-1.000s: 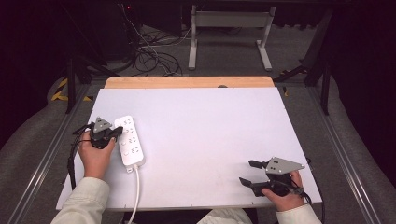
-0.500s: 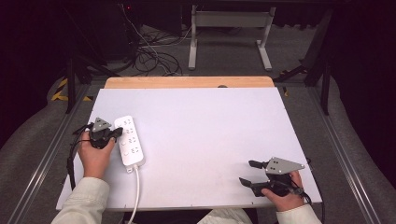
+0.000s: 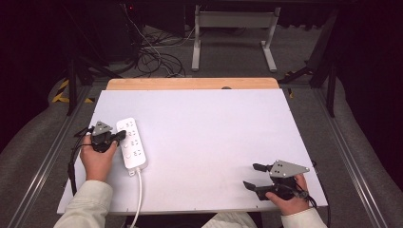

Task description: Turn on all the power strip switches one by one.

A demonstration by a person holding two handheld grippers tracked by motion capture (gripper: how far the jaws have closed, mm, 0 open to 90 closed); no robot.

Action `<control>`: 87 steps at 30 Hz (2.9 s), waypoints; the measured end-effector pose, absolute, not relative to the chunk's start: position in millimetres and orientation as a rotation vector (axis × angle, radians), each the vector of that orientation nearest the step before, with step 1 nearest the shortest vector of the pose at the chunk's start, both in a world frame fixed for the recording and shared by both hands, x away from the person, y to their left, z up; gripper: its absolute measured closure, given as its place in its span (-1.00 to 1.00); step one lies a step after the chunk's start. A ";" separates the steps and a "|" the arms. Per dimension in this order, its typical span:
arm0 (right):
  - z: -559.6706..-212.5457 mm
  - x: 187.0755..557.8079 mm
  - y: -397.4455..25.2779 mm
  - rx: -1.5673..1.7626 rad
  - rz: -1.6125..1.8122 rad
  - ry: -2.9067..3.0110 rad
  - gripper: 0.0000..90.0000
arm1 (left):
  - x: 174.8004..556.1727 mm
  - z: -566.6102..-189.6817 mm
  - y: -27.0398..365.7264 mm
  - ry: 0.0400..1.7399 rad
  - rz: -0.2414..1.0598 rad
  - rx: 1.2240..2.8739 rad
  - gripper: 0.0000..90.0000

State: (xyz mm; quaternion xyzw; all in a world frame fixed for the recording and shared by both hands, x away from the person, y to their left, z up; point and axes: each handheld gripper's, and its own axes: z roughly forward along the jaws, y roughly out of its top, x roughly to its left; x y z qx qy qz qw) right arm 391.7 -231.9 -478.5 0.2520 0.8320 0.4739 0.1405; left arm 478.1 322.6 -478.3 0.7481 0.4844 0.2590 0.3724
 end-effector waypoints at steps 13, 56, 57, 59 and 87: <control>-478.1 391.4 -233.5 0.734 1.377 2.395 -0.39 | 480.0 -470.4 329.2 1.272 0.651 1.810 1.00; -480.3 393.5 -232.3 0.739 1.367 2.410 -0.39 | 510.3 -481.3 333.6 1.265 0.775 1.848 1.00; -480.3 393.4 -232.4 0.739 1.367 2.410 -0.39 | 510.1 -481.0 332.0 1.272 0.778 1.850 1.00; -480.3 393.4 -232.4 0.738 1.367 2.411 -0.39 | 509.8 -480.2 329.0 1.286 0.784 1.858 1.00; -479.9 392.6 -232.8 0.726 1.372 2.413 -0.39 | 510.0 -480.9 331.5 1.349 0.774 1.827 1.00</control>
